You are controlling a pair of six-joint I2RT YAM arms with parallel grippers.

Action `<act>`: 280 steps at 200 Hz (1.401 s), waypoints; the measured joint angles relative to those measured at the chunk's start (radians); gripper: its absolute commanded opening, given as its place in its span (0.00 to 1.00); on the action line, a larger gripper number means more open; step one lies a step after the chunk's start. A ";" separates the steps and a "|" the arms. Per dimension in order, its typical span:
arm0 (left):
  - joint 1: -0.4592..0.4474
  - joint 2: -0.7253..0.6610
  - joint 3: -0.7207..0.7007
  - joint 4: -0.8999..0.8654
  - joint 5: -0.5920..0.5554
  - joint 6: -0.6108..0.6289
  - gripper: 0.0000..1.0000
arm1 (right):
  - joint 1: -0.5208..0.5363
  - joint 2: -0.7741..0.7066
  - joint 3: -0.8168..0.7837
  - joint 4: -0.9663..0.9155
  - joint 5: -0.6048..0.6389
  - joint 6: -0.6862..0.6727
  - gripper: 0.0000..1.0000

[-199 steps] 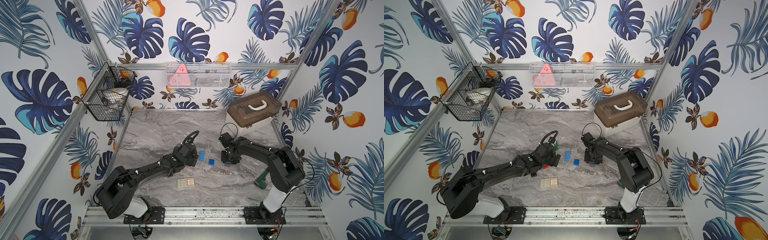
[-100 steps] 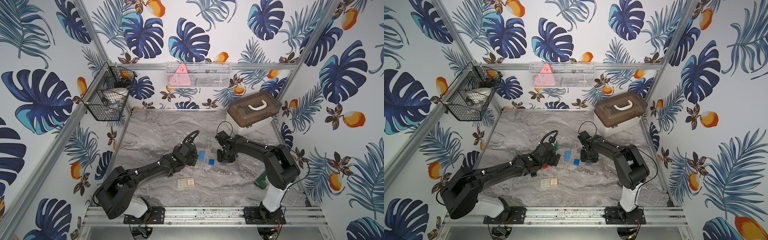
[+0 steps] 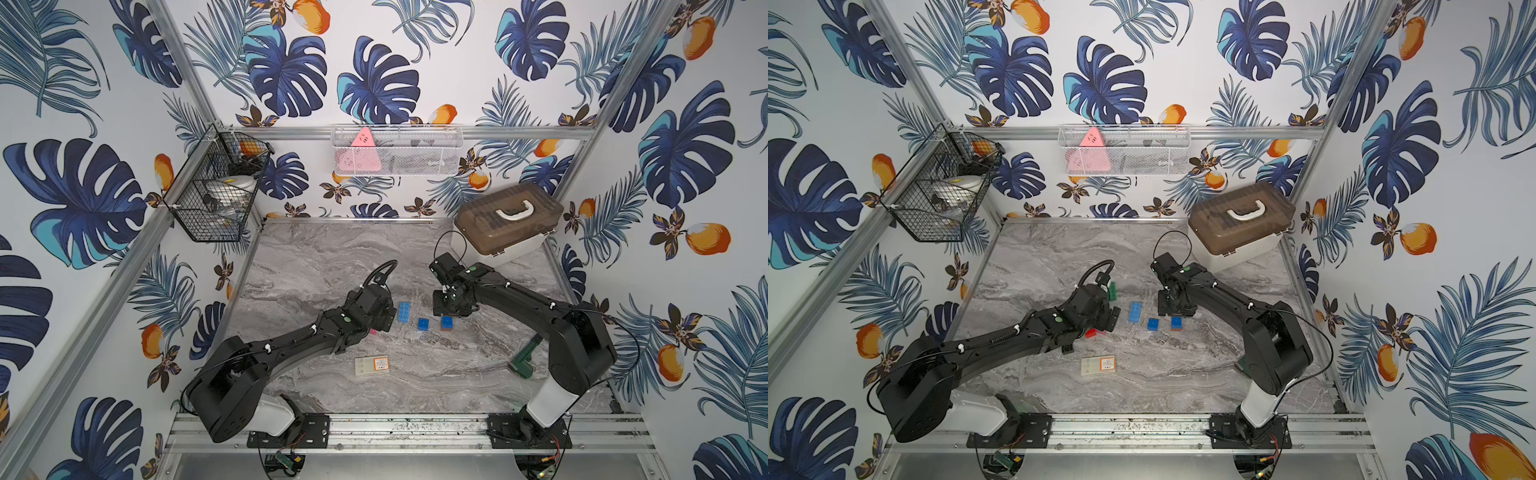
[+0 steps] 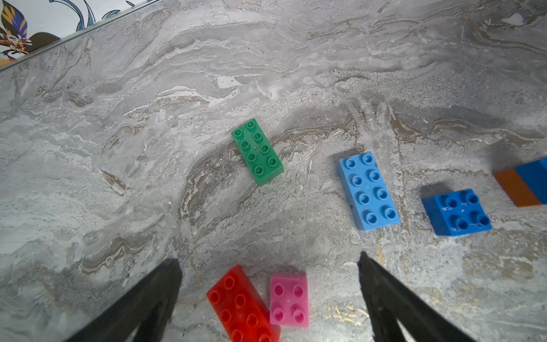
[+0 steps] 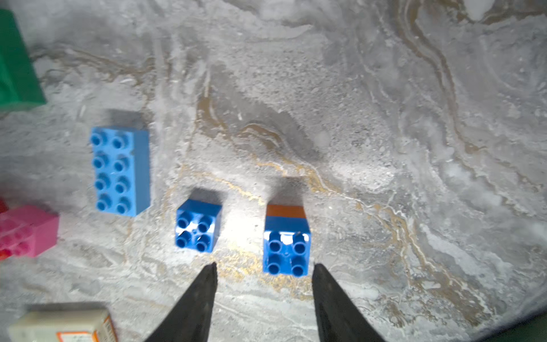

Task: Assemble a spoon with lego
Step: Pick up the lego brick from the center of the board.

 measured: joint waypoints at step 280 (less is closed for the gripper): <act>-0.006 -0.046 -0.029 -0.018 -0.029 -0.001 0.99 | 0.136 0.266 0.093 0.047 0.026 0.097 0.40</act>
